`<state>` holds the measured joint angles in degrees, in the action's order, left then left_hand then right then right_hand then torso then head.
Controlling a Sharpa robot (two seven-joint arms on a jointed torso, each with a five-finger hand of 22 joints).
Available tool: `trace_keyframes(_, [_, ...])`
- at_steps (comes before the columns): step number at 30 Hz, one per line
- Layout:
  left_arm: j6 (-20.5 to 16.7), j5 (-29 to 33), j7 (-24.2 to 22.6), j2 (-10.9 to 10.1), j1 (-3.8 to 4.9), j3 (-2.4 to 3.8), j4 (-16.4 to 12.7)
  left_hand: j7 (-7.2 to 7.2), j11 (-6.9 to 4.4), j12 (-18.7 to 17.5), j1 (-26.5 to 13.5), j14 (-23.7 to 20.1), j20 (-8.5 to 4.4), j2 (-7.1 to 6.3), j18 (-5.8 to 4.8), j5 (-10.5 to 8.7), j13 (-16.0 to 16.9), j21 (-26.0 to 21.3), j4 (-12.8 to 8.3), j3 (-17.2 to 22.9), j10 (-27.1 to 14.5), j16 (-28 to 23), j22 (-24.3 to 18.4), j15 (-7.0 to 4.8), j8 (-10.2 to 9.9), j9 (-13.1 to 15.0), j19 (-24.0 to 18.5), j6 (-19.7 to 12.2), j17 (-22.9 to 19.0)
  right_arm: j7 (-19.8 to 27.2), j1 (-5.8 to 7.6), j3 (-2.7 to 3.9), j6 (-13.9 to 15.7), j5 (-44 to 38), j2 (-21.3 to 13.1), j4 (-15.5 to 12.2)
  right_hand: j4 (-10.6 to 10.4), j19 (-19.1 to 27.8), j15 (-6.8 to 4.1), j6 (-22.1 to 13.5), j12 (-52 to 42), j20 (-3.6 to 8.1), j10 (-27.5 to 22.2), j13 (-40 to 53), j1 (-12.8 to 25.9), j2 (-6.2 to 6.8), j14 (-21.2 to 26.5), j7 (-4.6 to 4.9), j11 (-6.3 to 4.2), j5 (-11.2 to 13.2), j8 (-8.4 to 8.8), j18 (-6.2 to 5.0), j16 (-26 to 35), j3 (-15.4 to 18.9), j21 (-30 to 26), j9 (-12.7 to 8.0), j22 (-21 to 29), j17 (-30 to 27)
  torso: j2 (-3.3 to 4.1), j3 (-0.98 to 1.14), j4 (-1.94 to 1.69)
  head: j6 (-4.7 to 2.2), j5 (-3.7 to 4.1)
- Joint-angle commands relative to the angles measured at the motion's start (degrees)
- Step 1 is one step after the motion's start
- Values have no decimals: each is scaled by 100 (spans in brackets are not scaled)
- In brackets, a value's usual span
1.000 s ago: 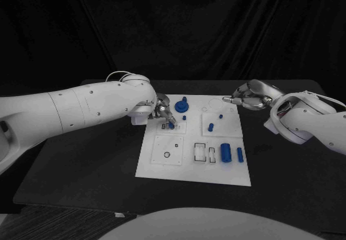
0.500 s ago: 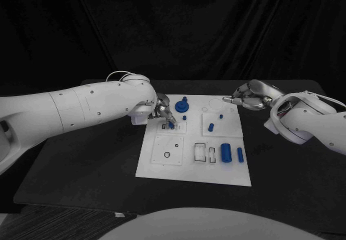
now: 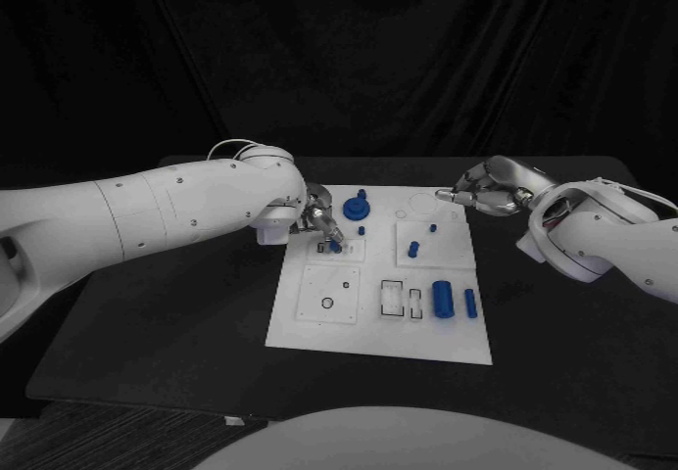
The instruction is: Assemble the parts on the task board
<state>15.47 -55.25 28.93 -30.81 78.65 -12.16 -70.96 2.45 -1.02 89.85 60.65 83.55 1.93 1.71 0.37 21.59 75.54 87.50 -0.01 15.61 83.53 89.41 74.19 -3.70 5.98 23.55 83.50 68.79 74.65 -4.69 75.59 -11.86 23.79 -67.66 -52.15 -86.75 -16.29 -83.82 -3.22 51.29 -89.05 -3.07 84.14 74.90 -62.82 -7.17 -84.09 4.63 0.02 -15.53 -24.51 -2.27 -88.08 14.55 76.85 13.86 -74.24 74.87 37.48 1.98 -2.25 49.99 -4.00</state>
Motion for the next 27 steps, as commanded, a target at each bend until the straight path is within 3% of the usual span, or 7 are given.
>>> trace_keyframes(1, [76,-2,-18,19,-13,4,4,-40,-117,15,90,645,-30,-63,87,314,1446,-78,-166,754,647,59,1215,-121,21,152,320,31,1535,-81,-11,4,-2,-4,-8,-14,-30,39,-5,20,-95,-1,586,1510,-141,-10,-456,19,43,-97,36,-111,80,155,-100,40,-1125,846,1,1,-1,1,1])
trace_keyframes(27, [100,-2,-20,90,-52,3,96,-41,-117,15,89,645,-30,-56,89,303,1446,-85,-163,759,647,59,1207,-121,20,158,313,25,1535,-77,-11,4,1,-4,-8,-18,-30,39,-5,20,-95,-1,586,1510,-141,-10,-456,19,43,-97,36,-111,80,155,-100,40,-1125,846,-1,1,1,1,-2])
